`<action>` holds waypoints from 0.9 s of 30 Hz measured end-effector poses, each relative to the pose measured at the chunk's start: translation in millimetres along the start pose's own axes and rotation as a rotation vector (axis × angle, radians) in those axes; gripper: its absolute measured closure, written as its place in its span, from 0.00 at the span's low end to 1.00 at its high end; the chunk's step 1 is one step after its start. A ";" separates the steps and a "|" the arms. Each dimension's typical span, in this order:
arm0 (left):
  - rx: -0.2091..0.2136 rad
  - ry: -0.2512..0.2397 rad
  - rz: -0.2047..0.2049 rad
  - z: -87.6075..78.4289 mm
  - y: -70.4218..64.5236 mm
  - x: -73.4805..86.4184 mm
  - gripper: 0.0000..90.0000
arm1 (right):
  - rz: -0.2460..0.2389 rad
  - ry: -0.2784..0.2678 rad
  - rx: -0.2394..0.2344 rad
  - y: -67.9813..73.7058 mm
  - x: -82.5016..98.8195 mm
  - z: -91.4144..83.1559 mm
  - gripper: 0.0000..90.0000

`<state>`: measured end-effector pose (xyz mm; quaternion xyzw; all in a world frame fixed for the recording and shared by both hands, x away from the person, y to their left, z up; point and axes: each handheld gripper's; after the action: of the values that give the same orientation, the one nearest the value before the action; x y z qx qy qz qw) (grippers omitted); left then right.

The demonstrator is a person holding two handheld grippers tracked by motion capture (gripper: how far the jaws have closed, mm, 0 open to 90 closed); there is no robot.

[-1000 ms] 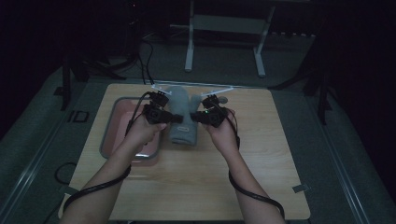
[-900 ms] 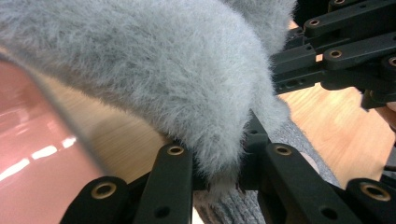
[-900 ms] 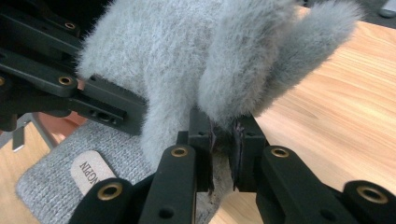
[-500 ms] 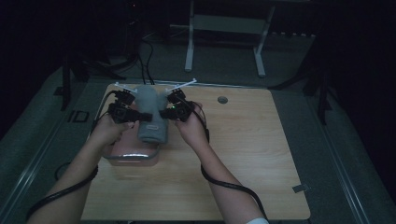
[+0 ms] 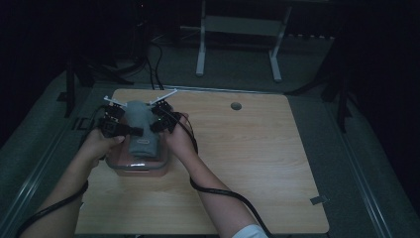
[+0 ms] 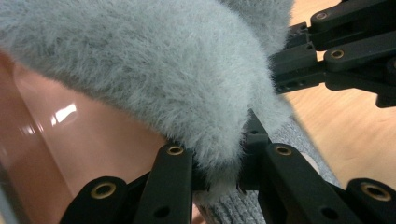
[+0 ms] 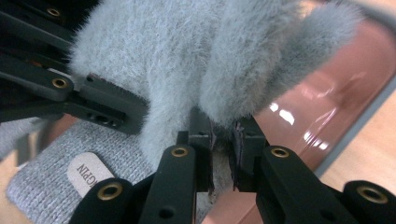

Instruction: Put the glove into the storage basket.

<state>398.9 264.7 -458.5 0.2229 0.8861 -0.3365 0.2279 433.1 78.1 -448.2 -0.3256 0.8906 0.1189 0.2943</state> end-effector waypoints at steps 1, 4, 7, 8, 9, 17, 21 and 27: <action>-0.006 0.002 -0.010 4.3 2.0 1.5 0.88 | 0.001 0.021 0.008 0.3 3.1 8.1 0.90; -0.022 0.041 -0.012 19.5 9.1 5.9 0.88 | -0.003 0.058 0.028 0.0 9.7 23.8 0.90; -0.042 0.071 -0.014 30.7 11.9 7.5 0.88 | -0.022 0.090 0.057 0.4 13.7 35.3 0.90; -0.052 0.084 -0.018 33.9 12.1 7.3 0.88 | -0.031 0.097 0.070 1.4 14.0 37.8 0.90; -0.061 0.102 -0.016 36.6 13.0 7.0 0.88 | -0.039 0.105 0.077 2.5 14.2 40.5 0.90; -0.114 0.132 -0.022 47.4 14.0 7.1 0.78 | -0.101 0.133 0.133 7.2 13.6 49.6 0.84; -0.176 0.122 -0.015 53.1 11.6 7.5 0.69 | -0.105 0.126 0.142 7.2 13.6 51.5 0.74; -0.185 0.070 0.012 36.7 5.8 7.2 0.54 | -0.109 0.079 0.124 0.8 13.1 43.4 0.64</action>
<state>405.6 244.8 -489.9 0.2180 0.9194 -0.2438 0.2184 443.9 89.6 -490.6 -0.3593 0.8881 0.0342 0.2846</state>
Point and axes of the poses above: each handheld gripper's, and its own axes: z roughly forward along the jaws, x roughly out of its underside, y roughly to its left, and after that the axes turned 13 degrees about x, right-handed
